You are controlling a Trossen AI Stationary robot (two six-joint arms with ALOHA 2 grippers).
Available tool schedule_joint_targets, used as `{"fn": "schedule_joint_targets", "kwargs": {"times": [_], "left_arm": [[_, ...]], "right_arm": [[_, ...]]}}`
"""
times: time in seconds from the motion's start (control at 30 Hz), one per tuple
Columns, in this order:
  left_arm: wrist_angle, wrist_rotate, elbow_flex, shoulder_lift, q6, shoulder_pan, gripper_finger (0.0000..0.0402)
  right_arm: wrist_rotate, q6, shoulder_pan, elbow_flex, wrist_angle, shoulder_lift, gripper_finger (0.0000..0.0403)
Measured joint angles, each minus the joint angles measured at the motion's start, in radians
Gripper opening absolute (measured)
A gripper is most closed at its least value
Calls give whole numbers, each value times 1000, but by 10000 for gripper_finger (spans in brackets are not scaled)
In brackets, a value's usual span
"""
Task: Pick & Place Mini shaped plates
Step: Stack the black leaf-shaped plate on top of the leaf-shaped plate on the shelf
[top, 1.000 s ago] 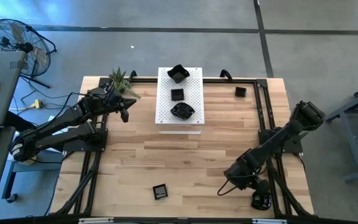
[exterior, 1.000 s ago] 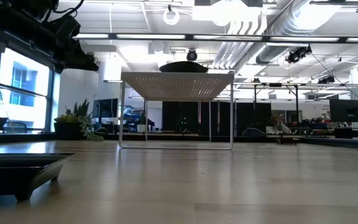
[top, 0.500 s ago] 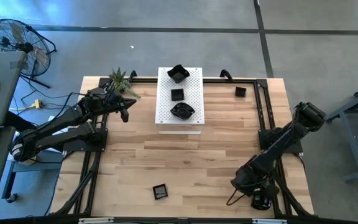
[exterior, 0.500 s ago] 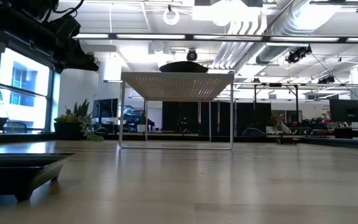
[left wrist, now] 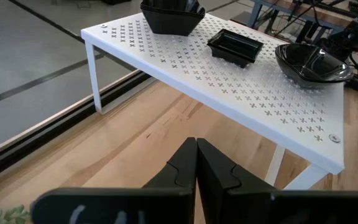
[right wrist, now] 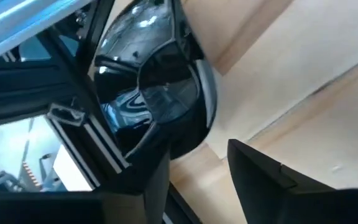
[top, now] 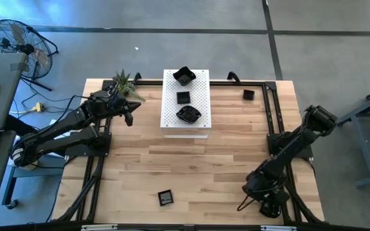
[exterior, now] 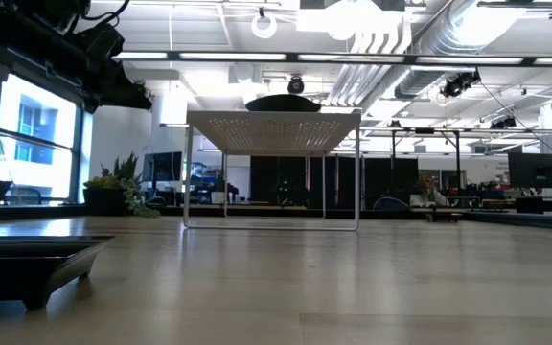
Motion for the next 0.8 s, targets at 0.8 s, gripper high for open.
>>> {"fn": "schedule_joint_targets", "kwargs": {"times": [0.8], "left_arm": [[0, -1, 0, 0, 0, 0, 1]], "right_arm": [[-88, 206, 0, -20, 233, 0, 4]]}}
